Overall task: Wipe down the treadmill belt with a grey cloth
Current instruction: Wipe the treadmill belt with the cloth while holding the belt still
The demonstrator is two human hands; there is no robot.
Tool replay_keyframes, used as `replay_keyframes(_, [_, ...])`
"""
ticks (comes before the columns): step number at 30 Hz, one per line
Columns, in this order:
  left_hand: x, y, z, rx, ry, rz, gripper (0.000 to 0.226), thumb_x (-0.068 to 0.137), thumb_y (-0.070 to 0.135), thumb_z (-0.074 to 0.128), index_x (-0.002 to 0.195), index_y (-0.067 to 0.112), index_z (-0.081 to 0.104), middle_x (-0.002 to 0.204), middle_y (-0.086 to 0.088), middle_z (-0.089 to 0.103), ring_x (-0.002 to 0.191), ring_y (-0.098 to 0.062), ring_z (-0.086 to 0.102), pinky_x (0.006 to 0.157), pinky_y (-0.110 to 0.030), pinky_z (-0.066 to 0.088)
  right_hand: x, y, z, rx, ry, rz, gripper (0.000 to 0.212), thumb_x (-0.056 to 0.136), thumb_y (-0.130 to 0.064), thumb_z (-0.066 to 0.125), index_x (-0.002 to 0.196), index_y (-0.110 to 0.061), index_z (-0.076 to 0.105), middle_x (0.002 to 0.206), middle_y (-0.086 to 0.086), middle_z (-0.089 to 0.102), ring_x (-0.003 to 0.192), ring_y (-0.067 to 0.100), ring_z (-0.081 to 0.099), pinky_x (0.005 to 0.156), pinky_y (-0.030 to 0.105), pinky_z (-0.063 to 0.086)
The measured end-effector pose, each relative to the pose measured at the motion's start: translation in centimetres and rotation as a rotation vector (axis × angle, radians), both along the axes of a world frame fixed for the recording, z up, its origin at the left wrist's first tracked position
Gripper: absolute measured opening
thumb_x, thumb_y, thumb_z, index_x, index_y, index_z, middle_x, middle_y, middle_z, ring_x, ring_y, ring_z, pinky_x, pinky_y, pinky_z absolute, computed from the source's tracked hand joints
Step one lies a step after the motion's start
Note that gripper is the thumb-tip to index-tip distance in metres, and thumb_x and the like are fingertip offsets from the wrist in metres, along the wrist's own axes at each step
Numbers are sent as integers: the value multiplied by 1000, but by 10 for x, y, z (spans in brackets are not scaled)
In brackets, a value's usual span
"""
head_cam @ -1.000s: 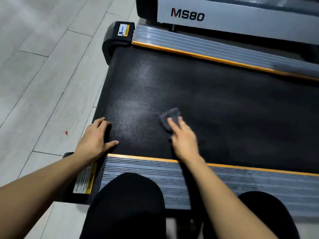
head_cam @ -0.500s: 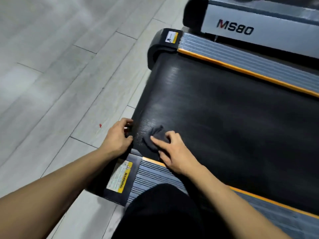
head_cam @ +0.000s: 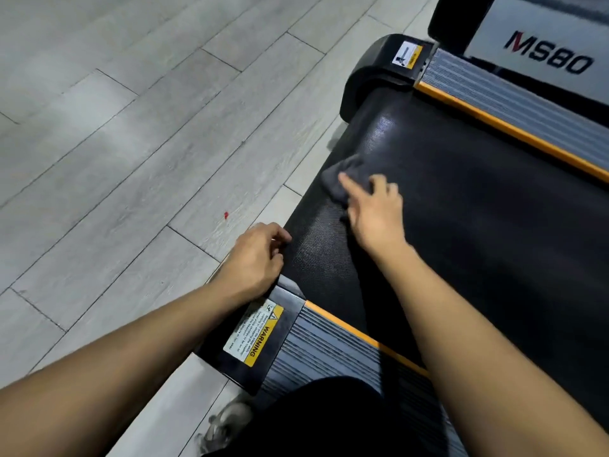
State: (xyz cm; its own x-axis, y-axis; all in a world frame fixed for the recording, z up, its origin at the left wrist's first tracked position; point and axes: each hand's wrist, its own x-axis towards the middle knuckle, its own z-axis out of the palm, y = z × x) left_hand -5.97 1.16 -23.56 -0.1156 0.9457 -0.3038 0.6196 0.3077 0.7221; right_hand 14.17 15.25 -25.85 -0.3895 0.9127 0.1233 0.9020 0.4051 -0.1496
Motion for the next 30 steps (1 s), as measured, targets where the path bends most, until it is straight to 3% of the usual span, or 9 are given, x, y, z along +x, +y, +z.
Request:
replay_keyframes(3, [3, 0, 8, -38, 137, -181, 32, 90, 8, 57, 116, 20, 73, 123, 0, 61, 113, -20, 60, 103, -39, 48, -16, 31, 6, -41, -29, -114, 46, 93, -27, 52, 138, -34, 52, 126, 19, 48, 102, 41, 48, 88, 50, 46])
replay_keyframes(6, [3, -3, 15, -57, 341, -336, 34, 95, 18, 52, 124, 23, 70, 125, 1, 60, 117, -23, 54, 102, -42, 46, -26, -15, 3, -21, 36, 151, 51, 83, -30, 45, 132, -32, 58, 117, 19, 51, 93, 39, 49, 80, 48, 49])
replay_keyframes(10, [-1, -34, 20, 110, 509, -221, 36, 91, 33, 36, 96, 21, 70, 93, 1, 66, 87, -25, 60, 76, -41, 52, -30, -80, 6, -120, -3, 488, 52, 84, -36, 44, 134, -37, 56, 119, 11, 53, 95, 31, 48, 81, 42, 43])
replay_keyframes(14, [6, -58, 15, 137, 470, -290, 39, 90, 36, 40, 107, 22, 73, 111, 2, 70, 105, -25, 63, 92, -44, 52, -30, -32, 4, -12, -137, 700, 48, 83, -40, 44, 129, -38, 59, 121, 6, 58, 107, 30, 53, 90, 45, 41])
replay_keyframes(17, [15, -58, 10, 102, 434, -377, 50, 92, 39, 41, 126, 19, 71, 131, -1, 68, 128, -26, 58, 108, -47, 46, -44, 40, -2, 2, -127, 448, 43, 81, -34, 45, 119, -30, 65, 120, 12, 59, 109, 37, 57, 93, 49, 42])
replay_keyframes(19, [17, -54, 10, 92, 418, -359, 51, 93, 40, 39, 126, 19, 71, 131, -1, 68, 130, -25, 56, 112, -44, 41, -53, 75, 5, -77, -170, 273, 35, 88, -30, 50, 119, -25, 65, 122, 14, 56, 110, 39, 55, 93, 49, 43])
replay_keyframes(21, [18, -51, 10, 118, 459, -376, 48, 92, 40, 42, 120, 19, 74, 124, 1, 71, 124, -25, 59, 111, -39, 36, -65, 74, 12, -188, -192, 349, 33, 90, -29, 50, 118, -25, 67, 122, 14, 55, 110, 38, 55, 93, 47, 45])
replay_keyframes(25, [19, -49, 6, 181, 533, -369, 39, 87, 38, 48, 103, 20, 79, 104, 4, 76, 101, -22, 67, 104, -38, 35, -77, -13, 8, -399, -143, 782, 52, 81, -40, 33, 118, -27, 66, 114, 12, 60, 101, 35, 60, 89, 44, 48])
replay_keyframes(30, [22, -28, 2, 190, 529, -311, 36, 88, 41, 47, 88, 21, 77, 84, 5, 68, 88, -22, 62, 96, -41, 41, -75, 0, 4, -433, -106, 855, 50, 85, -39, 35, 127, -29, 61, 116, 6, 60, 104, 27, 58, 93, 39, 44])
